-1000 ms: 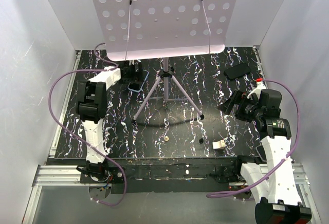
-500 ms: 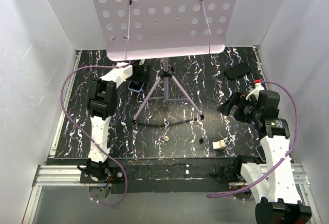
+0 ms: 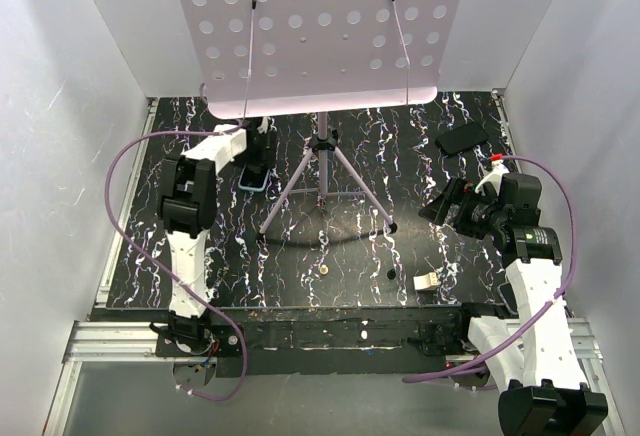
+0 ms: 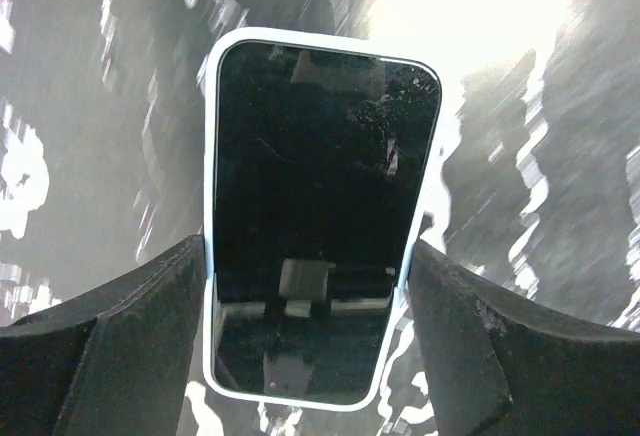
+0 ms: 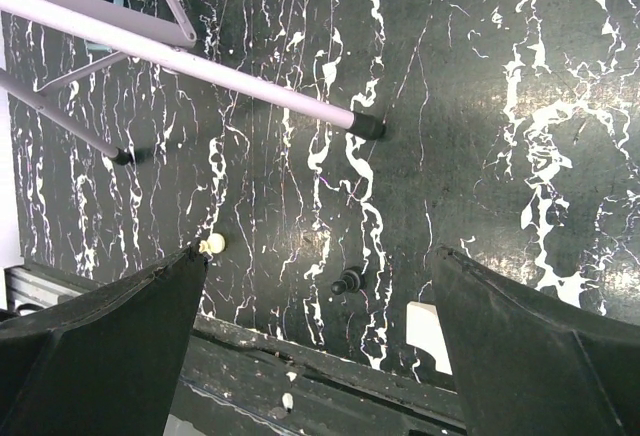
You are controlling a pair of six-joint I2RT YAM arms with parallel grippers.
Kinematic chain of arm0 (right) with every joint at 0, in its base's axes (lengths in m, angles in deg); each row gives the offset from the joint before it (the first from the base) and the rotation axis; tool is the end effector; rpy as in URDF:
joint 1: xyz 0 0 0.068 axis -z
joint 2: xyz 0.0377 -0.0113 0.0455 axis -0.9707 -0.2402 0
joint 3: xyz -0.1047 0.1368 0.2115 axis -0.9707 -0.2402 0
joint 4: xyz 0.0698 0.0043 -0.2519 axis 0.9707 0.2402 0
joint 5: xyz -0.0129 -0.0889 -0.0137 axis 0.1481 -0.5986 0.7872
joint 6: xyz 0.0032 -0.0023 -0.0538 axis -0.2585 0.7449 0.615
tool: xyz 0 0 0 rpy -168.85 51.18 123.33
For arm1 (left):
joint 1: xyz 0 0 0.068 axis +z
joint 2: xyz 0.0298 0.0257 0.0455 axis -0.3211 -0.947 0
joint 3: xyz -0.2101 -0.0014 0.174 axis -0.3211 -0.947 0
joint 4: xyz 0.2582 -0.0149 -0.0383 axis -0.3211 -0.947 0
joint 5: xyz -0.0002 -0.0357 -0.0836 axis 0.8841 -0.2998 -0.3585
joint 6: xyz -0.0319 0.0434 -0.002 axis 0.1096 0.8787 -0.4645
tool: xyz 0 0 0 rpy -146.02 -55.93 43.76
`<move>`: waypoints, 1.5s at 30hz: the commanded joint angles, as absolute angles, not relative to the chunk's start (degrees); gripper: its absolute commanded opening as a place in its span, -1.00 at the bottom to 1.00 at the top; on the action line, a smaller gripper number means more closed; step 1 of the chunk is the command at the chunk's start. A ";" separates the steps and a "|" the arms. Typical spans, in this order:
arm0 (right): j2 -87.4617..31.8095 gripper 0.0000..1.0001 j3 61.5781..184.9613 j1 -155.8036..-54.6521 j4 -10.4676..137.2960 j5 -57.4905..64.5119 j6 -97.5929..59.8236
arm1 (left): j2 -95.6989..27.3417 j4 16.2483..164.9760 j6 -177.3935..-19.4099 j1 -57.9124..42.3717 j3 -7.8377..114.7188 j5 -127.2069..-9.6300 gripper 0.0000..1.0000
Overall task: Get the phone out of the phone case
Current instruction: Pick up the phone at the center of the board.
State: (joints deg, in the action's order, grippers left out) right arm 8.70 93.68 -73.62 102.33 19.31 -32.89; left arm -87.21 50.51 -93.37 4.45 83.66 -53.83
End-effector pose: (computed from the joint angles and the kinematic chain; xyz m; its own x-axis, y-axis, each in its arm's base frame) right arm 0.1597 0.0073 0.2993 -0.6724 0.3556 -0.6492 -0.0367 0.8600 0.5090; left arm 0.4646 -0.1142 0.1683 -0.8883 0.1092 -0.4461 0.0978 0.9940 0.0485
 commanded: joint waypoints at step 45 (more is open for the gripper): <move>2.20 0.87 97.73 -95.08 107.56 4.92 -38.53 | -13.65 56.16 -121.71 11.70 25.49 -51.54 -1.00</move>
State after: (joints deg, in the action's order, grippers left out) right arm 3.34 94.40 -93.84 106.81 5.63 -38.70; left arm -24.46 53.64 -118.48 13.19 28.56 -52.47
